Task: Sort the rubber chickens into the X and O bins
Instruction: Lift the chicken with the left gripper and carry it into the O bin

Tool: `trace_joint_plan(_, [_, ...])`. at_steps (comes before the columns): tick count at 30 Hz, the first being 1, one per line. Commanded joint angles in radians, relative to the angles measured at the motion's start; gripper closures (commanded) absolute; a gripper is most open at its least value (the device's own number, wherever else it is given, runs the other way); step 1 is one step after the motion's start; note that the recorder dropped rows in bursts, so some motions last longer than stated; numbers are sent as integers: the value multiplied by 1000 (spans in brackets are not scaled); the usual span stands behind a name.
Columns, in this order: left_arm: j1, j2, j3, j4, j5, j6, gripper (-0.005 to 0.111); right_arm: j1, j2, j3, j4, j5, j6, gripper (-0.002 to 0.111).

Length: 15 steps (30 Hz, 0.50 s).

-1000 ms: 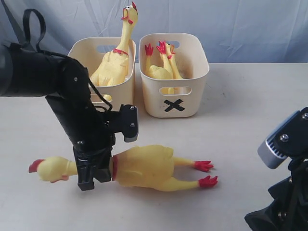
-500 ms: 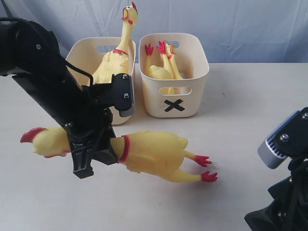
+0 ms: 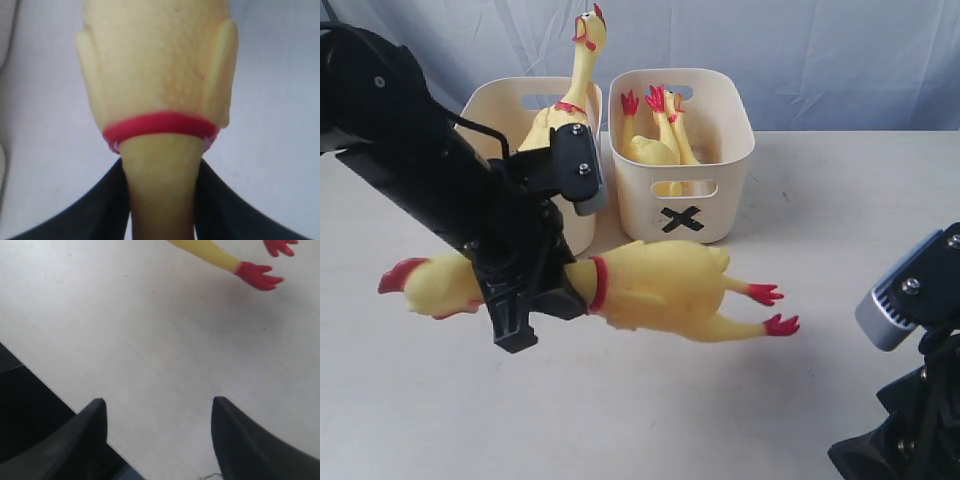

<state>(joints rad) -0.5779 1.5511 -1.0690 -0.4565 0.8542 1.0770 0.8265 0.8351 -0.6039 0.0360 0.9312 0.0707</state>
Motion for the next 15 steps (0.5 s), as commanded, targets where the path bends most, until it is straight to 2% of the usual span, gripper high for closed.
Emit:
trace_joint_plan(1, [-3, -44, 1, -44, -80, -4, 107, 1, -8, 2, -4, -3, 0, 50])
trace_joint_plan(7, [-3, -83, 1, -44, -201, -35, 107, 1, -8, 2, -4, -3, 0, 50])
trace_joint_plan(15, [-3, -90, 1, -40, -449, -123, 107, 1, -8, 2, -4, -3, 0, 50])
